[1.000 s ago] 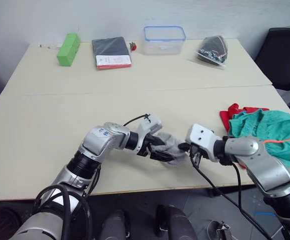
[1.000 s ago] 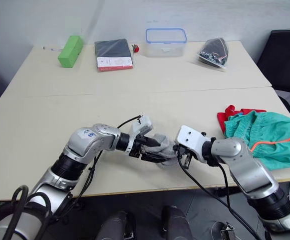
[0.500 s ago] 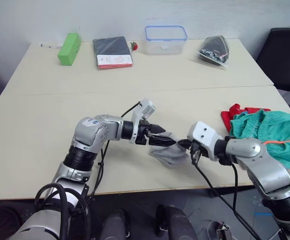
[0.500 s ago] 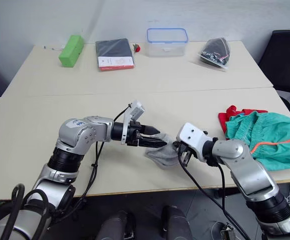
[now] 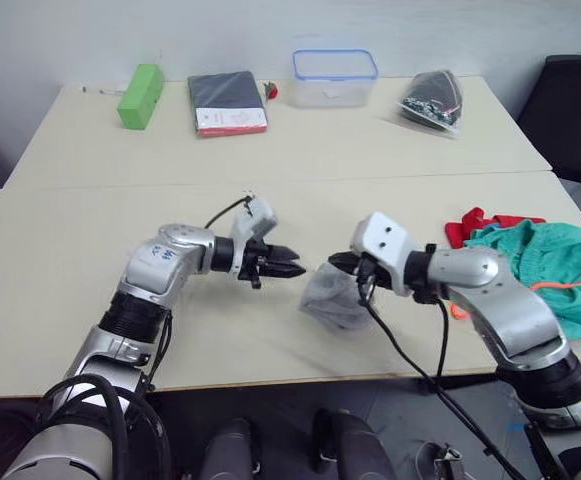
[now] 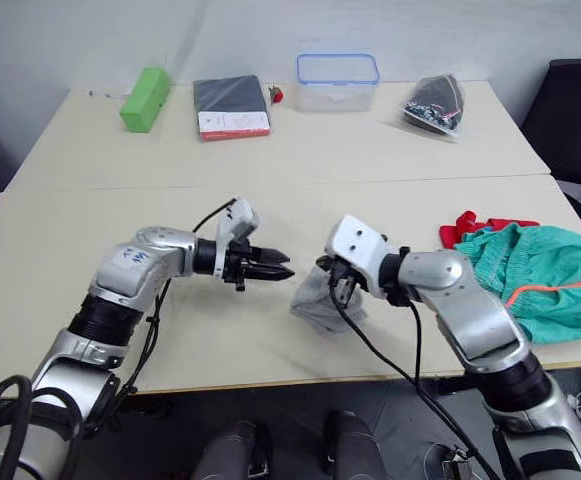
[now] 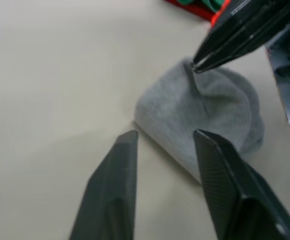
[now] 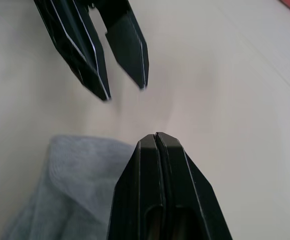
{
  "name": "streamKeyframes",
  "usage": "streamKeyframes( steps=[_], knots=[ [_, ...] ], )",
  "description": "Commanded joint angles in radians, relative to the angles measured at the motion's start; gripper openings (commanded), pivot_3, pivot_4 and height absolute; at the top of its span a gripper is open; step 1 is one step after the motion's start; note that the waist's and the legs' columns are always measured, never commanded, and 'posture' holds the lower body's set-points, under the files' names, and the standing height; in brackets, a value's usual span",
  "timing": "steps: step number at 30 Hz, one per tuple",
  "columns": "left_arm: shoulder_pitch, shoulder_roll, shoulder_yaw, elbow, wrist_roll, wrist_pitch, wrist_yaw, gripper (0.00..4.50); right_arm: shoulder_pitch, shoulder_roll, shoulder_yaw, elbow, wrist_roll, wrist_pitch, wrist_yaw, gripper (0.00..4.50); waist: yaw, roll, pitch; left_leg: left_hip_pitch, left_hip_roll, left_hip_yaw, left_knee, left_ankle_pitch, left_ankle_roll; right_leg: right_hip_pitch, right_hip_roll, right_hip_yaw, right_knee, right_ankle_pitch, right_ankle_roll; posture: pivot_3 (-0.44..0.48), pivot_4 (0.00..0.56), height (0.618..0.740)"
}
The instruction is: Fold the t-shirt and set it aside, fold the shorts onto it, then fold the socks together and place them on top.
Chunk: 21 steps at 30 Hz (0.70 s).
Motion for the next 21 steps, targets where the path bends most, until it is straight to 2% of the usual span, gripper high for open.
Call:
streamKeyframes(
  steps=[1,3,4,10,14,21],
  knots=[
    [-0.017,-0.017,-0.013,-0.017,0.021,-0.061,-0.029,0.65,-0.023,0.003,0.019,-0.001,-0.02,-0.016,0.004,0.0,-0.001,0.0,0.0,-0.003,0.0,0.0,0.001,0.0,0.001,-0.002,0.0,0.0,0.0,0.001,0.001,0.0,0.15,0.74],
    [-0.024,-0.033,-0.013,-0.023,0.014,-0.061,-0.043,0.06,-0.022,-0.004,0.034,0.0,-0.03,-0.013,0.009,0.0,-0.001,0.0,0.0,-0.003,0.0,0.0,0.003,0.0,0.002,-0.002,0.0,-0.002,0.0,0.001,0.002,0.0,0.15,0.74],
    [-0.03,-0.043,-0.014,-0.024,0.014,-0.063,-0.046,0.02,-0.018,-0.011,0.039,-0.004,-0.034,-0.01,0.014,0.0,-0.002,0.0,0.0,-0.003,0.0,0.0,0.004,-0.001,0.002,-0.002,0.0,-0.002,0.0,0.001,0.002,0.0,0.15,0.74],
    [-0.069,-0.085,-0.057,0.004,0.067,-0.089,-0.05,0.02,0.023,-0.055,0.036,-0.054,-0.026,0.019,0.04,0.0,-0.001,0.0,0.0,-0.004,0.0,0.0,0.011,-0.002,0.004,-0.001,0.0,-0.004,0.004,0.001,0.002,0.0,0.15,0.74],
    [-0.068,-0.096,-0.138,0.072,0.183,-0.185,-0.027,0.02,0.064,-0.088,0.033,-0.071,-0.039,0.022,0.042,0.0,-0.003,0.0,0.0,-0.003,0.0,0.0,0.012,-0.002,0.004,-0.001,0.0,-0.003,0.006,0.001,0.002,0.0,0.15,0.74],
    [-0.057,-0.15,-0.2,0.148,0.285,-0.318,-0.016,0.02,0.132,-0.163,0.011,-0.1,-0.049,0.027,0.044,0.0,-0.001,0.0,0.0,-0.003,0.001,0.0,0.012,-0.003,0.005,-0.001,0.0,-0.003,0.006,0.001,0.002,0.0,0.15,0.74]
  ],
)
